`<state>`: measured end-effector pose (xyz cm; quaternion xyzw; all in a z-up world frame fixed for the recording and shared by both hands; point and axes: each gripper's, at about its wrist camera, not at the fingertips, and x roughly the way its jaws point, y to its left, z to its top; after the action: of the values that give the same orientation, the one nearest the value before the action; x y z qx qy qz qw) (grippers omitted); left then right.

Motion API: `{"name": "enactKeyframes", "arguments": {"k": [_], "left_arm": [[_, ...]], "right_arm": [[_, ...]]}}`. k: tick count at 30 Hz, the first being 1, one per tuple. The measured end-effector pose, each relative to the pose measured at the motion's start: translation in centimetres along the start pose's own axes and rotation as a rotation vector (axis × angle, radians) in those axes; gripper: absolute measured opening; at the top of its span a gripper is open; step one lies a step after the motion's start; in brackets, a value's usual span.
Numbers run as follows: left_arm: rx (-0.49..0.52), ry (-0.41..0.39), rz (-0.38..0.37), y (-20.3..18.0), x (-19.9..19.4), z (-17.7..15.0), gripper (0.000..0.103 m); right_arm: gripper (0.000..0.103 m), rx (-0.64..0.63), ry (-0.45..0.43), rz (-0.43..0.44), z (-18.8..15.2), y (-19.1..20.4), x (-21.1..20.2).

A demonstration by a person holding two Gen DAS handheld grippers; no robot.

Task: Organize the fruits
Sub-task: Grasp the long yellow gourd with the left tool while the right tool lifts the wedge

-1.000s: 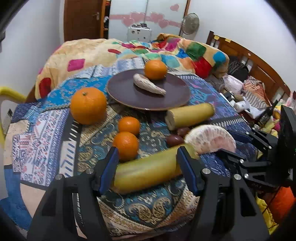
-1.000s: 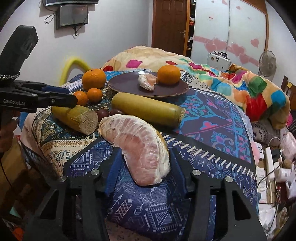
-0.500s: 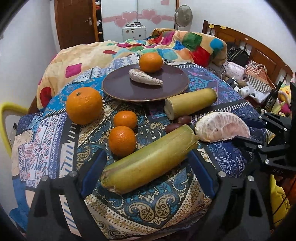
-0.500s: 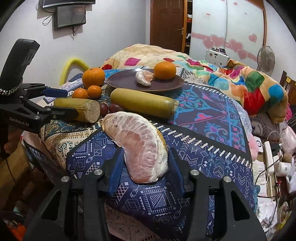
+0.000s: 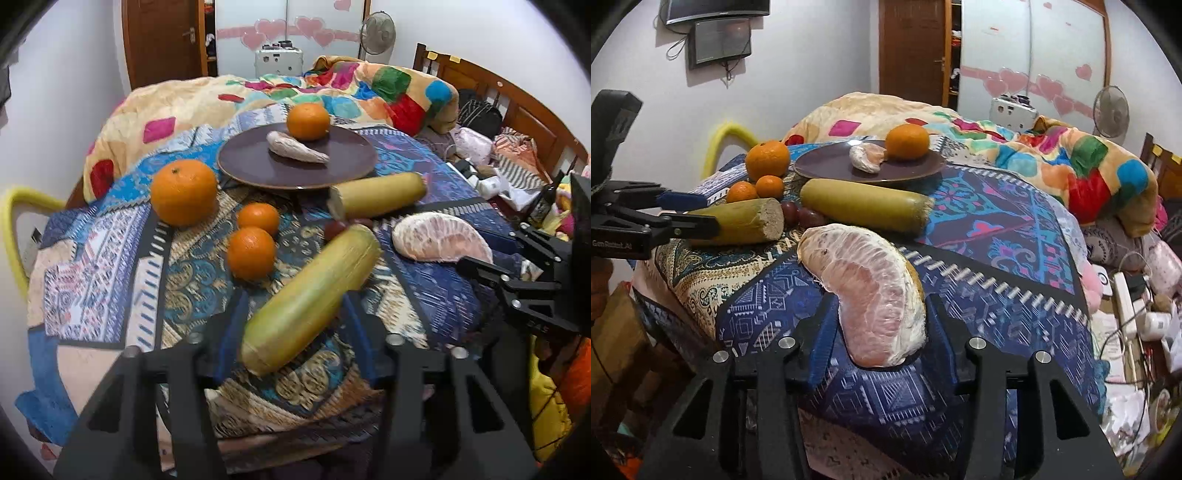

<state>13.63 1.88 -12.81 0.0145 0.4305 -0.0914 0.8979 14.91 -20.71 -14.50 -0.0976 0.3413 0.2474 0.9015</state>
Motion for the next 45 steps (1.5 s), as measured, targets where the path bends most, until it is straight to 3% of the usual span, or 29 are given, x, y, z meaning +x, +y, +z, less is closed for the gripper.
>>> {"name": "enactKeyframes", "arguments": {"k": [7, 13, 16, 20, 26, 31, 39, 45], "left_arm": [[0.085, 0.03, 0.039, -1.8, -0.2, 0.0, 0.044], [0.156, 0.081, -0.034, -1.8, 1.5, 1.0, 0.05], [0.182, 0.097, -0.016, -2.1, 2.6, 1.0, 0.054], [0.137, 0.1, -0.009, -2.2, 2.4, 0.9, 0.052], [0.027, 0.116, -0.06, -2.2, 0.8, -0.1, 0.039], [0.062, 0.114, -0.029, -3.2, 0.8, -0.1, 0.038], [0.077, 0.15, -0.067, -3.4, 3.7, 1.9, 0.038], [0.086, 0.134, -0.088, -3.7, 4.9, 3.0, 0.039]], "right_arm": [[0.045, 0.029, 0.022, -0.009, -0.6, -0.9, -1.0], [0.048, 0.014, 0.04, 0.025, -0.1, -0.8, -0.6], [0.048, -0.012, 0.044, 0.026, 0.0, -0.7, -0.1], [0.046, 0.007, 0.047, 0.028, -0.3, -0.9, -0.3], [0.045, 0.008, 0.054, 0.046, -0.6, -0.4, -1.3], [0.046, -0.047, 0.047, 0.028, -0.3, 0.5, -1.5], [0.052, -0.08, 0.068, 0.052, 1.2, 0.6, 0.8], [0.054, -0.056, 0.082, 0.129, 1.6, -0.2, 2.1]]}}
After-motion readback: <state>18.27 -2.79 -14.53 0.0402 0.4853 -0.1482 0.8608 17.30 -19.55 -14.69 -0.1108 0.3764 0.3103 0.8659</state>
